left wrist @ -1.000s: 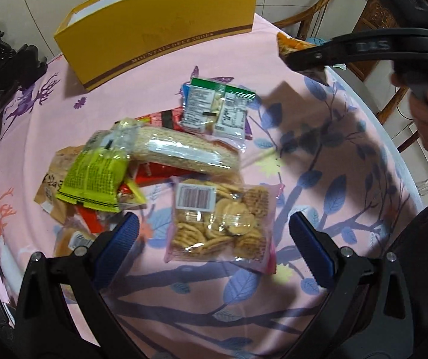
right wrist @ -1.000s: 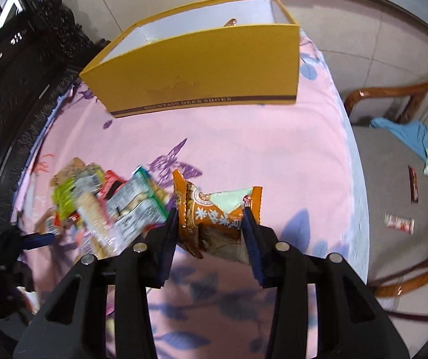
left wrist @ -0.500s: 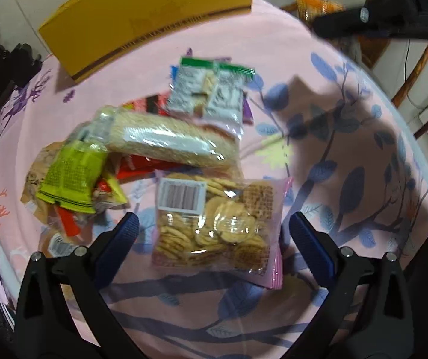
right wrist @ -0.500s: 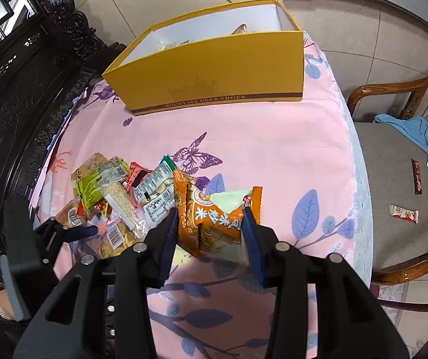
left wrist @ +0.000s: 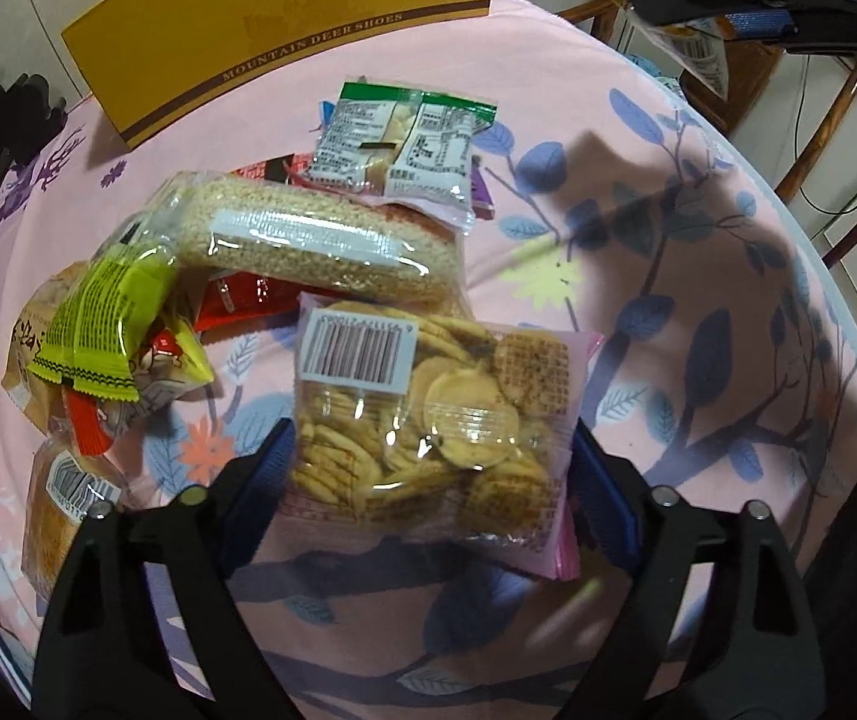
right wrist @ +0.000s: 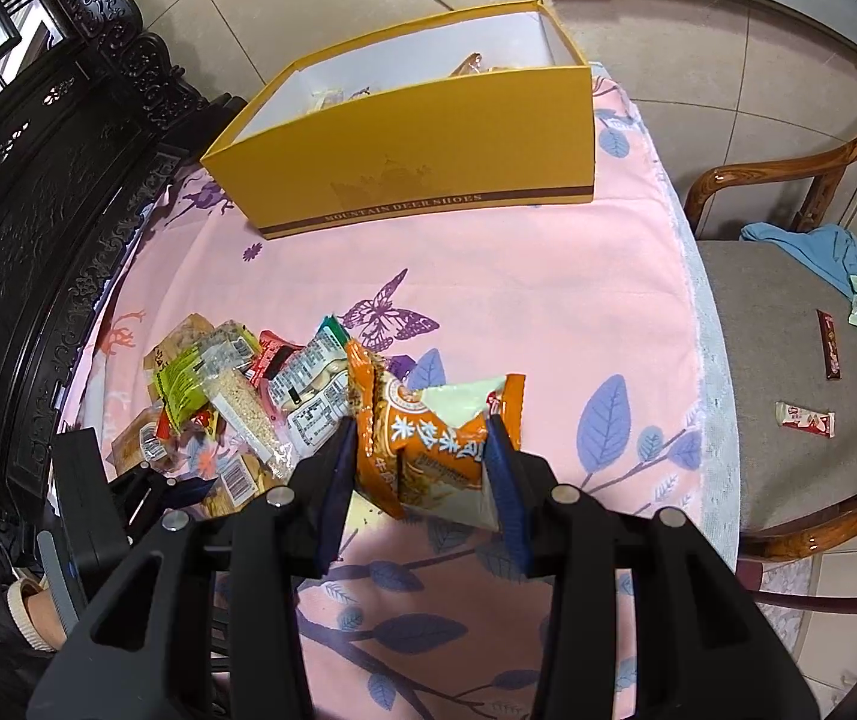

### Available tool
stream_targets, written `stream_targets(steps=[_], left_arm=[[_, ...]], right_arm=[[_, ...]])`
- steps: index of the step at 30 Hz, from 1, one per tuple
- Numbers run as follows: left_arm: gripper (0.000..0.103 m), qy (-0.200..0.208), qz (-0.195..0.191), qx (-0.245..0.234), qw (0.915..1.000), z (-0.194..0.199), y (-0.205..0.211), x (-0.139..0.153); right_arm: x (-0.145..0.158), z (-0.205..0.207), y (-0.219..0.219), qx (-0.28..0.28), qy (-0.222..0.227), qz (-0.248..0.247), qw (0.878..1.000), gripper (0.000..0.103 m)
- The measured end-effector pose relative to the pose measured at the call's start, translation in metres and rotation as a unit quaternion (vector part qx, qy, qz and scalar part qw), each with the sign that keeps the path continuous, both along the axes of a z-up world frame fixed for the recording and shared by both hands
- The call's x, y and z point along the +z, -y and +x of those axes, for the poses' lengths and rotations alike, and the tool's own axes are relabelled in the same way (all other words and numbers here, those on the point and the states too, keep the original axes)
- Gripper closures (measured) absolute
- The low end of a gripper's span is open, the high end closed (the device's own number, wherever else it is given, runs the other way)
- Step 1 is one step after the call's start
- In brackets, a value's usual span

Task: Organize snacks
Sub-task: 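Grasp the clear round-cracker bag with the left tool, then carry the cracker bag and orange packet into the yellow box and release both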

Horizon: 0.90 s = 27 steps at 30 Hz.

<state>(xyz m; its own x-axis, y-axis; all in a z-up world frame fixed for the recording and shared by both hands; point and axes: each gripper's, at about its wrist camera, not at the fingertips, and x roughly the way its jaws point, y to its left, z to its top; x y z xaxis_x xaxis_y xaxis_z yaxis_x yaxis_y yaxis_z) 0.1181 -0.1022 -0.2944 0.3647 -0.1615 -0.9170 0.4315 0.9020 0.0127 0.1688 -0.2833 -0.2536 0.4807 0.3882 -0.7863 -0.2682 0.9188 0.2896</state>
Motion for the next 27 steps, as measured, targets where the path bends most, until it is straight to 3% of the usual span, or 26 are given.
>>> stream_targets(steps=[8, 19, 27], left_arm=[[0.029, -0.004, -0.049, 0.016, 0.9987, -0.010, -0.014, 0.012], [0.029, 0.050, -0.050, 0.029, 0.9971, -0.022, -0.024, 0.045], [0.029, 0.097, -0.068, 0.053, 0.9915, -0.011, -0.044, 0.095]], right_arm=[[0.001, 0.001, 0.003, -0.005, -0.002, 0.003, 1.000, 0.060], [-0.001, -0.001, -0.004, 0.003, -0.004, 0.000, 1.000, 0.060], [0.010, 0.003, -0.006, 0.007, 0.004, 0.013, 1.000, 0.060]])
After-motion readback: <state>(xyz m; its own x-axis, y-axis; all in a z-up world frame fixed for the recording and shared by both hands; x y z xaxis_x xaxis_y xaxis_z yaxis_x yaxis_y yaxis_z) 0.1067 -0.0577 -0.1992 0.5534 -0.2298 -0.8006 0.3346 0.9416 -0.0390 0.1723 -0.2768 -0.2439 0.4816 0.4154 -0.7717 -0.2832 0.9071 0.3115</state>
